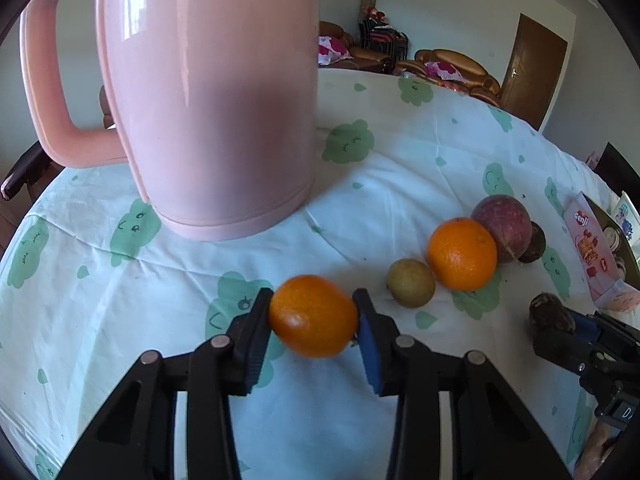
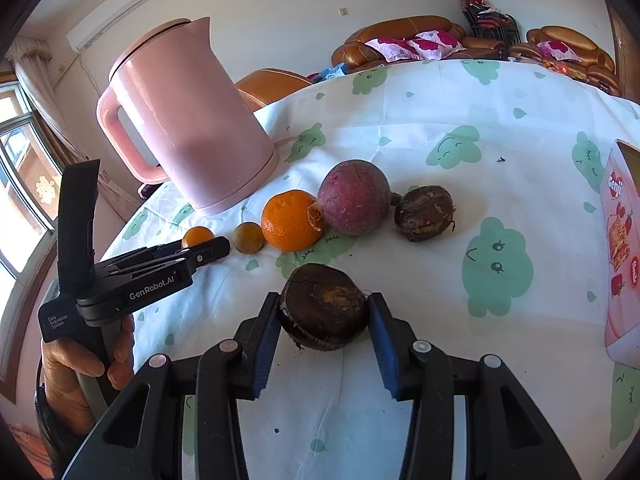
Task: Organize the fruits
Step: 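Carry the orange and dark brown fruit with both tools over the tin box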
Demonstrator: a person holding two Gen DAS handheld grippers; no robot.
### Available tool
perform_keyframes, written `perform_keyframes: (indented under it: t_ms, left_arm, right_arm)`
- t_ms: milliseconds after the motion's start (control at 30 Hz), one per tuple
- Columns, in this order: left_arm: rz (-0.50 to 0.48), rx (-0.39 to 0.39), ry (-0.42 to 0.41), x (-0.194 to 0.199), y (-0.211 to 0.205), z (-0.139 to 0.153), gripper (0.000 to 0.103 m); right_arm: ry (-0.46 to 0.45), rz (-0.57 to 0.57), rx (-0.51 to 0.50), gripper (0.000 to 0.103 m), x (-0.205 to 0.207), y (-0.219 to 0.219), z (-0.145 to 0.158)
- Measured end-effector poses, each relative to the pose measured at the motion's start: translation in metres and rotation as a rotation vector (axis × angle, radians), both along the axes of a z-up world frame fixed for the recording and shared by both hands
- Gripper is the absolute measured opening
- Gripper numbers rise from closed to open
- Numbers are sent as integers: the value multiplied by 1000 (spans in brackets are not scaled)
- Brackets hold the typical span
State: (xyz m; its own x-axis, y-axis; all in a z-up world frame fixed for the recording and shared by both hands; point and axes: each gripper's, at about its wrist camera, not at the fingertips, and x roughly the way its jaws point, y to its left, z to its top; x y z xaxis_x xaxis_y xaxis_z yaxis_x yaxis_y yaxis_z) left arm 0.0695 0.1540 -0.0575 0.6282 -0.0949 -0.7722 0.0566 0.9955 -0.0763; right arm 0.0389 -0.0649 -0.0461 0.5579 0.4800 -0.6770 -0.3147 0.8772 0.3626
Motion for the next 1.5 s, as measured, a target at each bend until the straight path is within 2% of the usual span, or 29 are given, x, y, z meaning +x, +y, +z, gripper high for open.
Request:
perform_keyframes:
  t_ms: [167, 233, 467, 600, 700, 800, 967, 1200, 1500]
  left_arm:
    - [-3, -4, -27, -4, -2, 4, 41]
    - [20, -25, -91, -9, 0, 13, 41]
    - [14, 9, -398, -37, -21, 50, 41]
    - [5, 14, -476, -46, -35, 57, 41]
    - [1, 9, -488, -48, -46, 57, 41]
    - [4, 9, -503, -53, -58, 58, 41]
    - [-6, 10, -511, -62, -80, 59, 41]
    - [-60, -114, -504, -71, -104, 63, 41]
    - [-103, -87, -493, -72, -155, 64, 41]
  right_arm:
    - [-47, -23, 6, 45, -5, -7, 6]
    - [-90, -46, -4, 45, -8, -10, 12]
    - [-298, -166, -70, 45, -22, -28, 37]
    - [-436, -255, -171, 45, -35, -33, 53]
    - [-482, -280, -183, 45, -39, -40, 60]
    - [-491, -295, -204, 46, -40, -42, 61]
    - [-499, -275, -182, 46, -43, -51, 61]
    - [-516, -290, -208, 46, -55, -75, 62]
    - [-519, -357, -199, 46, -65, -124, 66]
